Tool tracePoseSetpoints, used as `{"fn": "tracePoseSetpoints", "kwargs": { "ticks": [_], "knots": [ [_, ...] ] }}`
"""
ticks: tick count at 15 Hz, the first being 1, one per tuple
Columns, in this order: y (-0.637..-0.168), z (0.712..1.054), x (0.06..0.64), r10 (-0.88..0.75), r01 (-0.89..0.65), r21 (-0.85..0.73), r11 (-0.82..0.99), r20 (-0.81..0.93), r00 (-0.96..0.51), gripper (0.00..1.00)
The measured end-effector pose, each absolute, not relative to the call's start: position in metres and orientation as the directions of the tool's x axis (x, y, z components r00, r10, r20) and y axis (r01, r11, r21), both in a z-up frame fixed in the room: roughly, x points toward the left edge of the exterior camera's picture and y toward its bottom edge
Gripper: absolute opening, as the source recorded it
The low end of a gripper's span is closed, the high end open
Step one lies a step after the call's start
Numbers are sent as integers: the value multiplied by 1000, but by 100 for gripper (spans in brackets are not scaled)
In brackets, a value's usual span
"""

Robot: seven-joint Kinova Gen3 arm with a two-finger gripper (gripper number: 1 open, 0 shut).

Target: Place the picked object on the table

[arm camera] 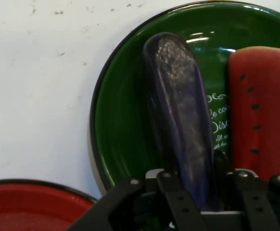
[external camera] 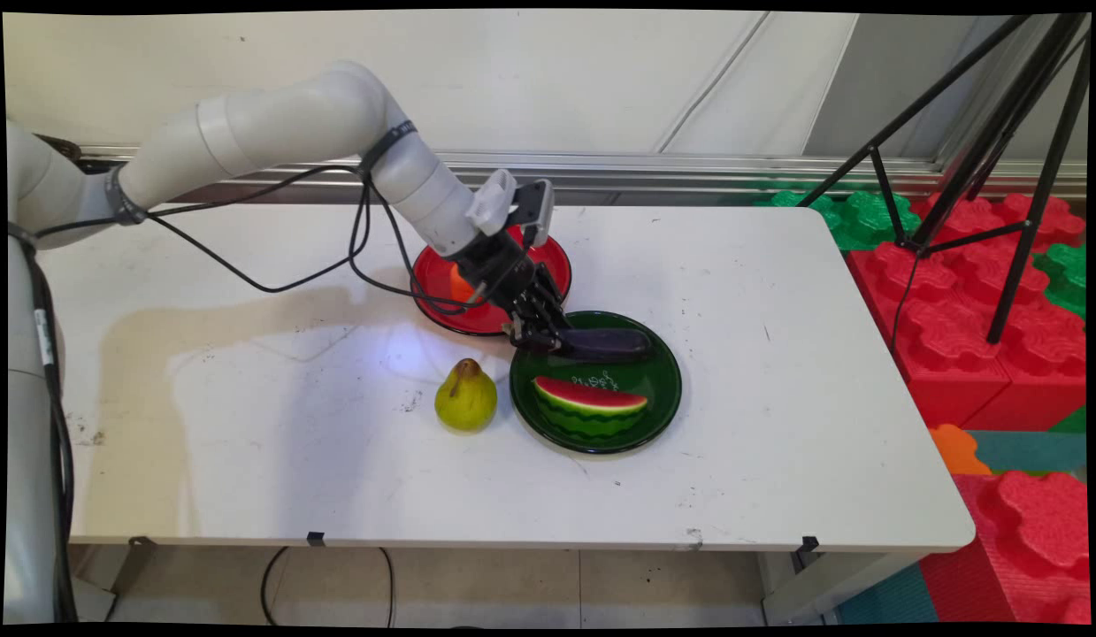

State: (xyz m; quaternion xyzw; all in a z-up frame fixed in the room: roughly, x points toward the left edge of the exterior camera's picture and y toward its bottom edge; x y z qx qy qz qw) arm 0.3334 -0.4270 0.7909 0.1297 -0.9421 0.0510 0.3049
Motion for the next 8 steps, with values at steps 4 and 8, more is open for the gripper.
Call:
{"fn": "tracePoseSetpoints", "kwargs": {
  "ticks": [4,8],
  "knots": [
    [-419,804,344,-222,-294,-23,956,600,-768,0],
    [-406,824,360,-225,-311,-31,950,620,-751,0]
  ]
}}
